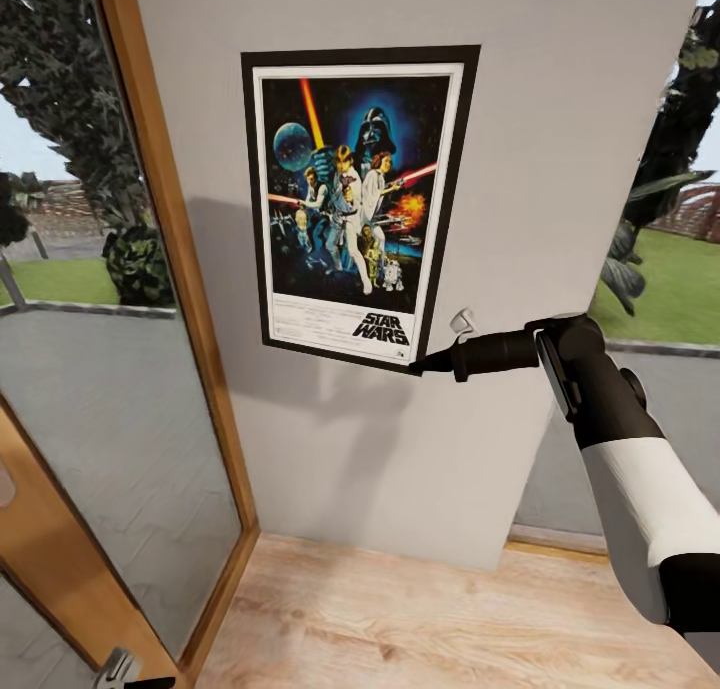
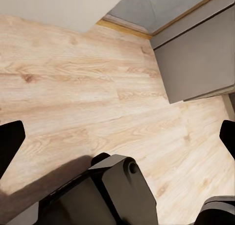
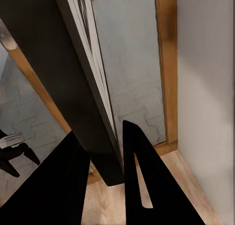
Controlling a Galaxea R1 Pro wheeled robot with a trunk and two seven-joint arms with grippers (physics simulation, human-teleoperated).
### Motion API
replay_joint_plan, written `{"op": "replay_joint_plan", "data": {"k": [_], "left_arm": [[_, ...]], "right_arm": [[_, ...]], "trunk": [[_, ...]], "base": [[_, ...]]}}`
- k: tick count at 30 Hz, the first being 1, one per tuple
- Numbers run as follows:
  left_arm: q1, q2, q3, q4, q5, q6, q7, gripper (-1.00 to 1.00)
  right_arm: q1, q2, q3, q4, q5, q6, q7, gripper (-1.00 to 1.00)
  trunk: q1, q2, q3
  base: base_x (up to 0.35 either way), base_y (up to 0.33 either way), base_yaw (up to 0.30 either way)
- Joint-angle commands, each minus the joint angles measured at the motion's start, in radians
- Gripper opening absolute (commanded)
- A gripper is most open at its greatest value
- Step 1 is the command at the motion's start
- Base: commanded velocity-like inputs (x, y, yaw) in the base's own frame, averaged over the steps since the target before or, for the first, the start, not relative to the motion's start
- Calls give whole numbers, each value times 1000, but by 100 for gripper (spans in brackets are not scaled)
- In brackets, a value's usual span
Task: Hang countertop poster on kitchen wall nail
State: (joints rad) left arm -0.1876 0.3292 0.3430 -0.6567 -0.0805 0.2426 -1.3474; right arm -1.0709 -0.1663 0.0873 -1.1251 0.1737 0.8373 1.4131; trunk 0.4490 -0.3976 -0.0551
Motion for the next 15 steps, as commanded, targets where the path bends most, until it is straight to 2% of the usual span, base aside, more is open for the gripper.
{"op": "replay_joint_plan", "data": {"k": [1, 15], "left_arm": [[-1, -1, 5, -1, -8, 11, -7, 100], [-1, -1, 5, -1, -8, 11, -7, 100]], "right_arm": [[-1, 0, 0, -1, 7, 10, 8, -100], [-1, 0, 0, -2, 7, 10, 9, -100]], "trunk": [[1, -2, -2], [1, -2, -2]], "base": [[146, 0, 0], [25, 0, 0]]}}
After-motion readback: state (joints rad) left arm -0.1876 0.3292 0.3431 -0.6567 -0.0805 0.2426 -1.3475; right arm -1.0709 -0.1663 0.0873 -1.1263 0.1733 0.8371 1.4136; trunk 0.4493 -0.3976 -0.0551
